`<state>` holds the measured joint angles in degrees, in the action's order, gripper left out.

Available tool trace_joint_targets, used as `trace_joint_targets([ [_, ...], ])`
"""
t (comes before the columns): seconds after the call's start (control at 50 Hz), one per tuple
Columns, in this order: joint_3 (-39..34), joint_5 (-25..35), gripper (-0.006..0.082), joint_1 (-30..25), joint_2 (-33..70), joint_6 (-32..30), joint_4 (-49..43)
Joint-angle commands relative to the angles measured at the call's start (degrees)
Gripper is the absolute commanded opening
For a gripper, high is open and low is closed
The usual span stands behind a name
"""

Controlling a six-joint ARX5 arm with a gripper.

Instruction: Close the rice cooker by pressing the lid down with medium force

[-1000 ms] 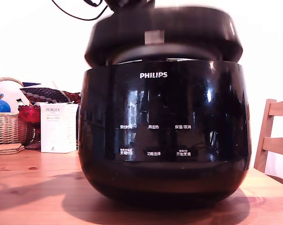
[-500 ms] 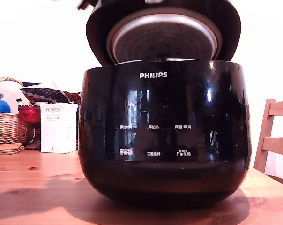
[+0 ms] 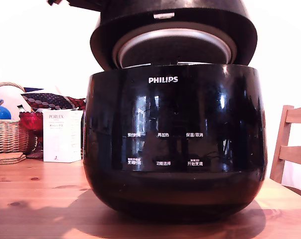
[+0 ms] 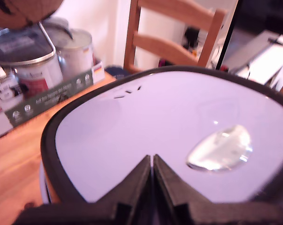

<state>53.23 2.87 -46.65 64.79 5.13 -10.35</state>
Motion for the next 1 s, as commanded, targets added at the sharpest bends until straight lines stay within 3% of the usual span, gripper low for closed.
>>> trace_joint_targets([
  [0.0,-3.30,-0.59,-0.0022,-1.05,-0.46,0.02,2.25],
  [0.98,-25.83,-4.44,-0.0022,-6.25,-2.99,-2.38,30.23],
])
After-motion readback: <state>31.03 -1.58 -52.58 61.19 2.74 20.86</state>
